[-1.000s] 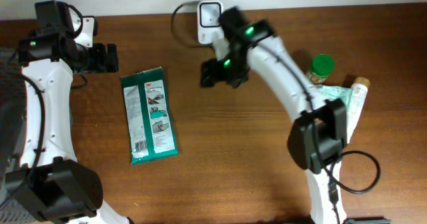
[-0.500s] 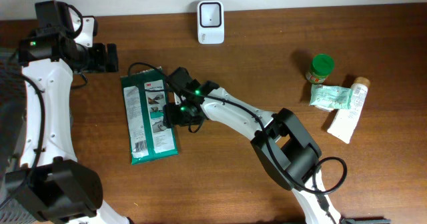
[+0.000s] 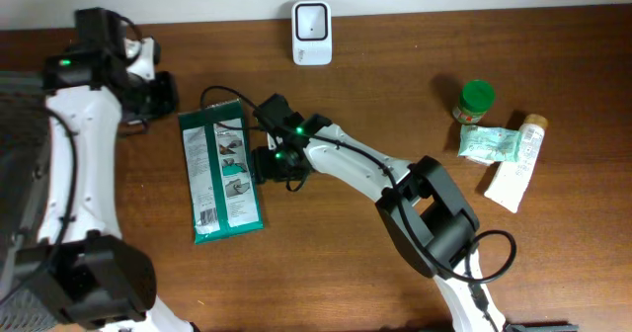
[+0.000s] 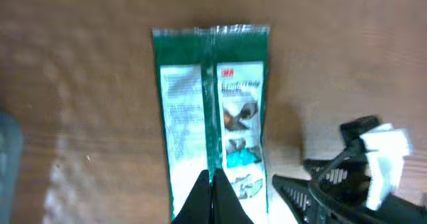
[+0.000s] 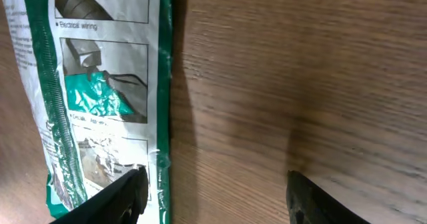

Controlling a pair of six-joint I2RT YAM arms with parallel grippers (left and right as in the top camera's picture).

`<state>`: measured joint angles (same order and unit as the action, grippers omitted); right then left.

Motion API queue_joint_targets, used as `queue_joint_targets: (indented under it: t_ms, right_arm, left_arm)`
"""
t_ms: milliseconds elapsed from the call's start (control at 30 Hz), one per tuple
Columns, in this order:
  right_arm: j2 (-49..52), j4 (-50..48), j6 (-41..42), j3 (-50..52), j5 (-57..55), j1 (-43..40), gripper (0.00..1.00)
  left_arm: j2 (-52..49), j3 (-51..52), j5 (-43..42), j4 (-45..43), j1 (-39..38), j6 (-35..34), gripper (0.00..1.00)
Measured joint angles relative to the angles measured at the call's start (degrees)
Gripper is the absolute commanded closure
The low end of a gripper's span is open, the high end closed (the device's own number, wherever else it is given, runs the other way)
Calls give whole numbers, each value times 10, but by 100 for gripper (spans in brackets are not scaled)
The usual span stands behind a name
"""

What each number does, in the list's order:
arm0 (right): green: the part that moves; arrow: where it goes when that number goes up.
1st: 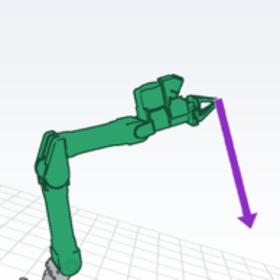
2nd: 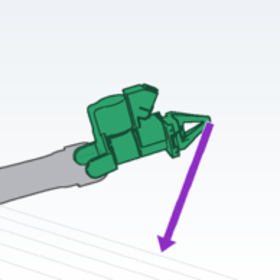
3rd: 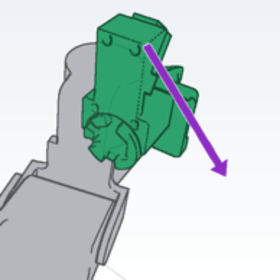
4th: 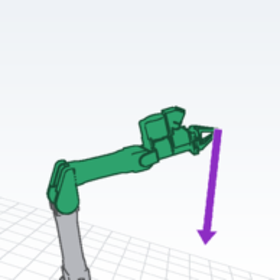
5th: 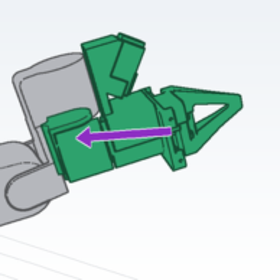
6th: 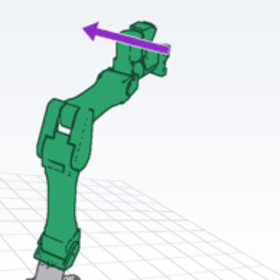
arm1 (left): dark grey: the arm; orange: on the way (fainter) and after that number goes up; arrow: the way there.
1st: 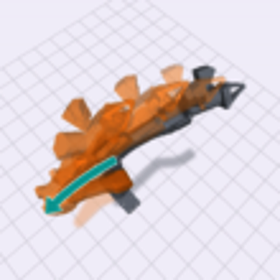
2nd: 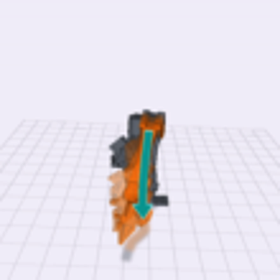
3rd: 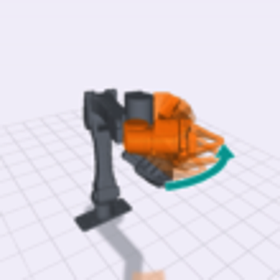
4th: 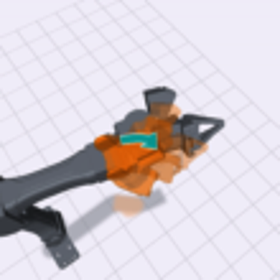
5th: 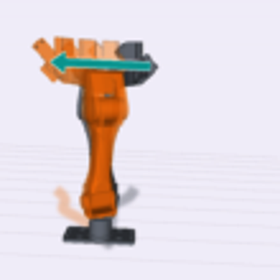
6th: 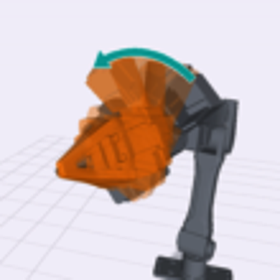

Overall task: Scan the item barcode
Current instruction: 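Reach the right gripper to the green 3M glove package, then hold the glove package with the left gripper while the right grasps it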

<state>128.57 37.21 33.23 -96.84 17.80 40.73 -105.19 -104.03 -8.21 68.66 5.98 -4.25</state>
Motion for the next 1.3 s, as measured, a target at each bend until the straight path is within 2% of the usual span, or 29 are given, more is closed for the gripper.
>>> queue_joint_targets:
  t_ms: [100, 233, 333, 433, 667, 800, 833, 967, 1000, 1067, 1167, 1267, 1300]
  right_arm:
    - [0, 0, -1, 0, 0, -2, 38]
    - [0, 2, -26, 0, 34, -38, 38]
    - [-4, 26, -64, 0, 73, -107, 38]
    - [-41, 68, -104, 3, 87, -177, 37]
    - [-49, 99, -127, 3, 93, -187, 37]
    - [-49, 110, -130, 3, 94, -187, 36]
    - [-49, 115, -134, 3, 94, -187, 33]
    - [-49, 127, -140, 3, 95, -187, 33]
    - [-49, 130, -140, 3, 96, -187, 43]
    - [-49, 131, -144, 3, 98, -181, 46]
    - [-49, 130, -129, 3, 97, -145, 45]
    - [-49, 113, -94, 21, 95, -86, 44]
    - [-49, 99, -89, 37, 96, -78, 39]
  left_arm:
    - [-41, 56, 96, -6, -46, -81, 100]
    - [-81, 137, 142, -63, -48, -119, 100]
    - [-82, 196, 129, -125, -51, -123, 100]
    - [-82, 265, 82, -196, -74, -127, 100]
    - [-66, 325, 52, -257, -150, -151, 100]
    - [-68, 321, -23, -271, -192, -149, 100]
    - [-69, 313, -36, -258, -192, -148, 100]
    - [-70, 239, -59, -196, -183, -121, 100]
    - [-69, 230, -60, -186, -173, -115, 100]
    - [-67, 218, -52, -174, -128, -87, 100]
    - [-65, 215, 7, -179, -61, -46, 100]
    - [-64, 215, 38, -190, -41, -24, 100]
    - [-64, 215, 38, -191, -39, -19, 100]
